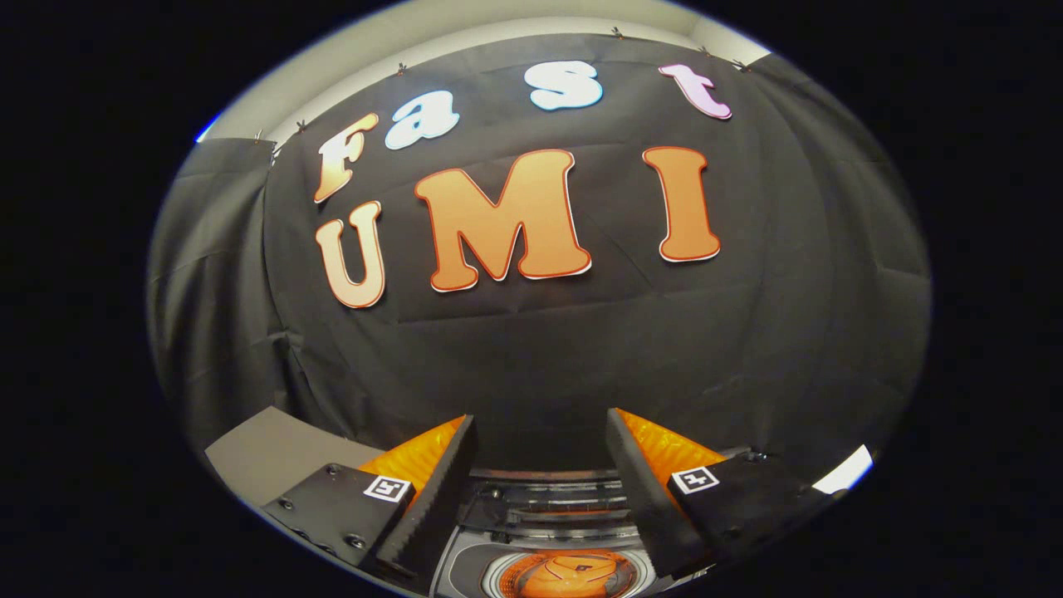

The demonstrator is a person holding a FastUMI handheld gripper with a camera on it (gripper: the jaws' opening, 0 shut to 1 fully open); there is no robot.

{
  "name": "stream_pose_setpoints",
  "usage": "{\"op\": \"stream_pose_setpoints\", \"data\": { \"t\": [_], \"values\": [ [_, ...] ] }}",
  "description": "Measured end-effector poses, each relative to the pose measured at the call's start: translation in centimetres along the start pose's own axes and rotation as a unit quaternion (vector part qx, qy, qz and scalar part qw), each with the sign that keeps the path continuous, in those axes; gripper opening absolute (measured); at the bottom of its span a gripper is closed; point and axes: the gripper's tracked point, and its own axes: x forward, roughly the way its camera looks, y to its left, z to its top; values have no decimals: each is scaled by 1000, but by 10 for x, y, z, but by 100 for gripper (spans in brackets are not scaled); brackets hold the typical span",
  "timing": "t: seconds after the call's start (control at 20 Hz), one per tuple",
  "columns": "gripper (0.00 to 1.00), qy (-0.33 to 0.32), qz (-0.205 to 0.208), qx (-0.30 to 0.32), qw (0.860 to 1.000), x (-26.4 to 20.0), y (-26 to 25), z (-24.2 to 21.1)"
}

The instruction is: Put the clothes into the washing machine and then close the washing machine lid.

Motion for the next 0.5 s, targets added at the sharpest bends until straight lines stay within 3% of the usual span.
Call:
{"op": "stream_pose_setpoints", "data": {
  "t": [0.25, 0.5],
  "values": [
    [98, 62, 3, 8, 998, 64, -6, -31],
    [99, 106, -25, 0, 994, 106, -27, -69]
  ]
}}
